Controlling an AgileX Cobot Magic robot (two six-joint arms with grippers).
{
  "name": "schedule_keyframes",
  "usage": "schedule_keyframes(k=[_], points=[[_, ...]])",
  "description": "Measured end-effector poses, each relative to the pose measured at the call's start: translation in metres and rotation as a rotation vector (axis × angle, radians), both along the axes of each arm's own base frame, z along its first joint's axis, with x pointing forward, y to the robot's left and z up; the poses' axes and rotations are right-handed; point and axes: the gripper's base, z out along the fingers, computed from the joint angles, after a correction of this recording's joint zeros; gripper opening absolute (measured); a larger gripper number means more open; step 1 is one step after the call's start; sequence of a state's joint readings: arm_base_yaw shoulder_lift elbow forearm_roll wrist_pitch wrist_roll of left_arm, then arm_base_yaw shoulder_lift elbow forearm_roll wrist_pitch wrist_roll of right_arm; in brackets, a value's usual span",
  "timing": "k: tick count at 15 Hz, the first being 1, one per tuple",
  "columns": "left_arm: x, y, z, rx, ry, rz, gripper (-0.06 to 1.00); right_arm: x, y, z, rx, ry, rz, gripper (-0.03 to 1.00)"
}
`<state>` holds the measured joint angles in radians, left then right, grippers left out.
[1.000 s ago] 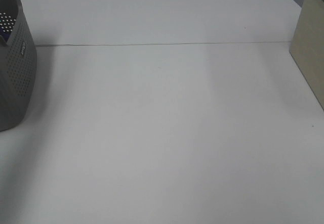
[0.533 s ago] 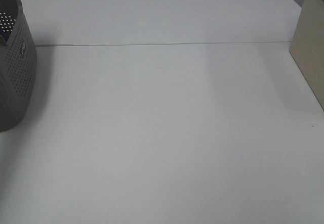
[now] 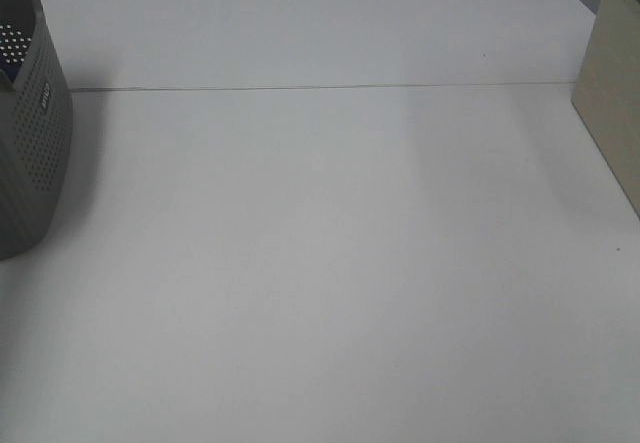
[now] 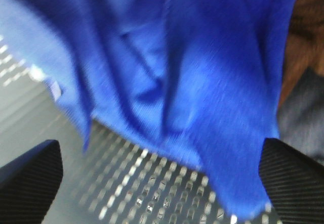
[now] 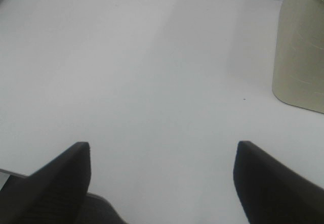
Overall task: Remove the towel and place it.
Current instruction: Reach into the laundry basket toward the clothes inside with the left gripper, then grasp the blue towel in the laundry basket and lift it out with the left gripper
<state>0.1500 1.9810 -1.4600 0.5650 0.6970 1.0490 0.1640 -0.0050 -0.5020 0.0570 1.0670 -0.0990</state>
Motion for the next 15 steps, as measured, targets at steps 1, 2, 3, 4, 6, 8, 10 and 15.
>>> schedule_keyframes(k=[1,2,3,4,6,8,10,15], points=[[0.003,0.000,-0.013,-0.004,0.023,-0.007,0.98,0.000,0.000,0.000,0.000,0.000,0.000,0.76],[0.006,0.000,-0.023,-0.009,0.035,-0.013,0.98,0.000,0.000,0.000,0.000,0.000,0.000,0.76],[0.007,0.000,-0.029,-0.012,0.047,-0.015,0.96,0.000,0.000,0.000,0.000,0.000,0.000,0.76],[0.007,0.000,-0.033,-0.014,0.055,-0.015,0.92,0.000,0.000,0.000,0.000,0.000,0.000,0.76],[0.007,0.000,-0.033,-0.012,0.056,-0.018,0.85,0.000,0.000,0.000,0.000,0.000,0.000,0.76],[0.007,0.000,-0.033,-0.011,0.057,-0.019,0.77,0.000,0.000,0.000,0.000,0.000,0.000,0.76],[0.008,0.000,-0.033,-0.011,0.056,-0.020,0.69,0.000,0.000,0.000,0.000,0.000,0.000,0.76],[0.009,0.000,-0.033,-0.014,0.043,-0.027,0.20,0.000,0.000,0.000,0.000,0.000,0.000,0.76]])
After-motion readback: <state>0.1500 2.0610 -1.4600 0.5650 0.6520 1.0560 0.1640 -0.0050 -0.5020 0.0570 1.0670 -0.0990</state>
